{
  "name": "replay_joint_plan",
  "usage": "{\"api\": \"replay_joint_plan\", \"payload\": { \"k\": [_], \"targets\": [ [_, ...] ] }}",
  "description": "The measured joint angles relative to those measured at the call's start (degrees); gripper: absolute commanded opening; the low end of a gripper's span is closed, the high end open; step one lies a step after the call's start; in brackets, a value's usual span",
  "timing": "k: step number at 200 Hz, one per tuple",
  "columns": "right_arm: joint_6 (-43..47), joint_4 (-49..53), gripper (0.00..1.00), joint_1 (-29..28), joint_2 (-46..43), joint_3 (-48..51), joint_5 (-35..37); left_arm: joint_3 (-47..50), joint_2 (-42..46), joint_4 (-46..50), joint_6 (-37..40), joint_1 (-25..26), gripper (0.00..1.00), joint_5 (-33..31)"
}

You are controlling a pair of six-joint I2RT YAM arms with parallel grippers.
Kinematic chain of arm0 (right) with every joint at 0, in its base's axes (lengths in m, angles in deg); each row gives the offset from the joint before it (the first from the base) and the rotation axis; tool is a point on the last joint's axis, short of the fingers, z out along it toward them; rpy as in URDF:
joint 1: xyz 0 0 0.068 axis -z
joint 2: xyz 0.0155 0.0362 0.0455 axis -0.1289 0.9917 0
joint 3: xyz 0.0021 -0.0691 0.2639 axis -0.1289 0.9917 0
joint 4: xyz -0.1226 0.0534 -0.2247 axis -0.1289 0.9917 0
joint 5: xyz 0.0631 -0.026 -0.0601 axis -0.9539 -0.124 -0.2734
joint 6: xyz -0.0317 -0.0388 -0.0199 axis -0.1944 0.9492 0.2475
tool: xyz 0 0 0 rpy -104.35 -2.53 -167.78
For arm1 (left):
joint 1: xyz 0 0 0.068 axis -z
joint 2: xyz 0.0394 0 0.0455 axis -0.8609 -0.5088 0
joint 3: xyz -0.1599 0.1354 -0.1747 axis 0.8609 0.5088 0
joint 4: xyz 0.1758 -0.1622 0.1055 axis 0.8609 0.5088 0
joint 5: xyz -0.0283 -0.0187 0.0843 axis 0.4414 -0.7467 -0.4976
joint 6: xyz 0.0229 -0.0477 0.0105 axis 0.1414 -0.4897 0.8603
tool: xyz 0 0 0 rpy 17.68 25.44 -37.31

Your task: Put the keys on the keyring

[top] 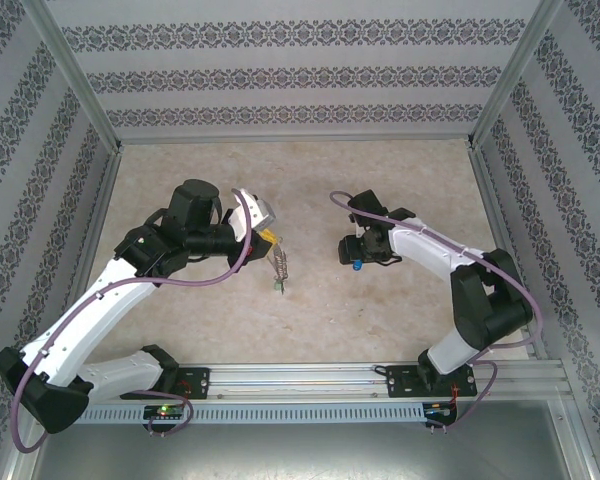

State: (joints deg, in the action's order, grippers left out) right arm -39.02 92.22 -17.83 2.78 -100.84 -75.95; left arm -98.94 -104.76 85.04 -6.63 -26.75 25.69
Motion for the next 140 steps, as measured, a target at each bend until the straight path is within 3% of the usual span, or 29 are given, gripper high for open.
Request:
{"api": "replay_joint_plan", "payload": {
  "k": [76, 140],
  "targets": [
    [0.63, 0.28, 0.60, 3.21, 3.28, -0.79, 0.00, 1.49, 0.07, -0.48, -1.09, -1.33, 0.00, 1.75],
    [2.16, -0.50, 0.45, 4.87, 9.66, -4.76, -0.85, 2.29, 0.28, -1.33, -1.77, -1.73, 0.00, 2.56]
  ]
}}
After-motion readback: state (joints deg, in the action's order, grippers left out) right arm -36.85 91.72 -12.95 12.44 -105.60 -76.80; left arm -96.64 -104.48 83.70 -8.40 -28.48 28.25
